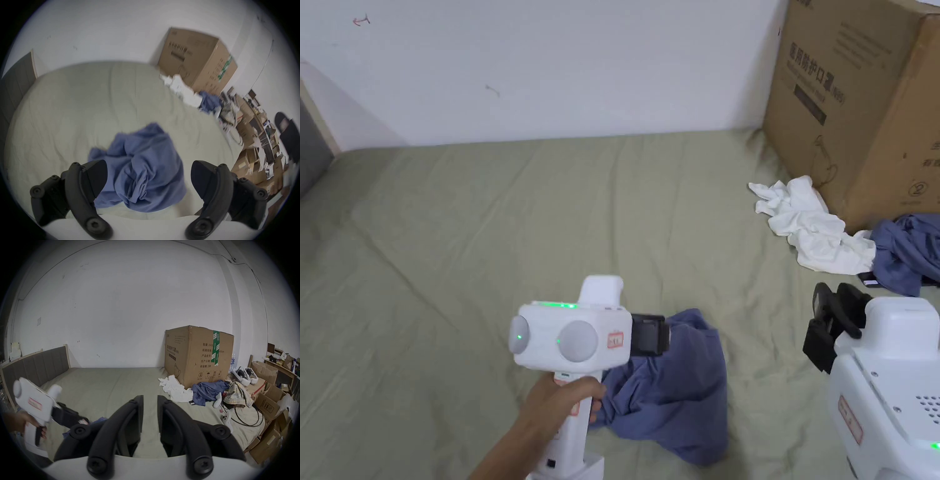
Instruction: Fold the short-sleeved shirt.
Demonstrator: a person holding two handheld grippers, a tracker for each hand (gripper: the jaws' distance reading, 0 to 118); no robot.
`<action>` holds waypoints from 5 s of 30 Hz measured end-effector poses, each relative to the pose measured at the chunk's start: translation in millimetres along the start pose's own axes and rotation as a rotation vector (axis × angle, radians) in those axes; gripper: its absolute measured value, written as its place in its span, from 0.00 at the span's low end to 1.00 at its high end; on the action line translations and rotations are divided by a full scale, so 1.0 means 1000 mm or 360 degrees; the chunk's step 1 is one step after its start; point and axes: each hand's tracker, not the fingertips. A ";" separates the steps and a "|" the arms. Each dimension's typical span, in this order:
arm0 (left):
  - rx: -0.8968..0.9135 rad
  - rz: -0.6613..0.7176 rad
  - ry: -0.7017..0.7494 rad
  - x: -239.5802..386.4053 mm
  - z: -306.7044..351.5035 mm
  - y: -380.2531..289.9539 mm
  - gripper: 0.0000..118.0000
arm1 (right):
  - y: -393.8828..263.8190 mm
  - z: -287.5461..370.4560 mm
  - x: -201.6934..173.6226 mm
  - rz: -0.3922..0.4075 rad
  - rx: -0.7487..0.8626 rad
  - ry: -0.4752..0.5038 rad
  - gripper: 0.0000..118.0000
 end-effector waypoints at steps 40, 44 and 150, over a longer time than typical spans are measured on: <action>0.0953 -0.0113 0.0486 -0.048 0.136 -0.026 0.02 | 0.049 0.015 -0.029 0.0028 0.0296 0.0091 0.06; 0.0558 0.0016 0.0480 -0.074 0.097 -0.032 0.02 | 0.045 0.008 -0.028 0.0030 0.0267 0.0092 0.06; 0.0938 0.0345 0.0448 -0.189 0.154 0.264 0.06 | 0.249 -0.227 -0.002 -0.0037 0.0016 0.0157 0.05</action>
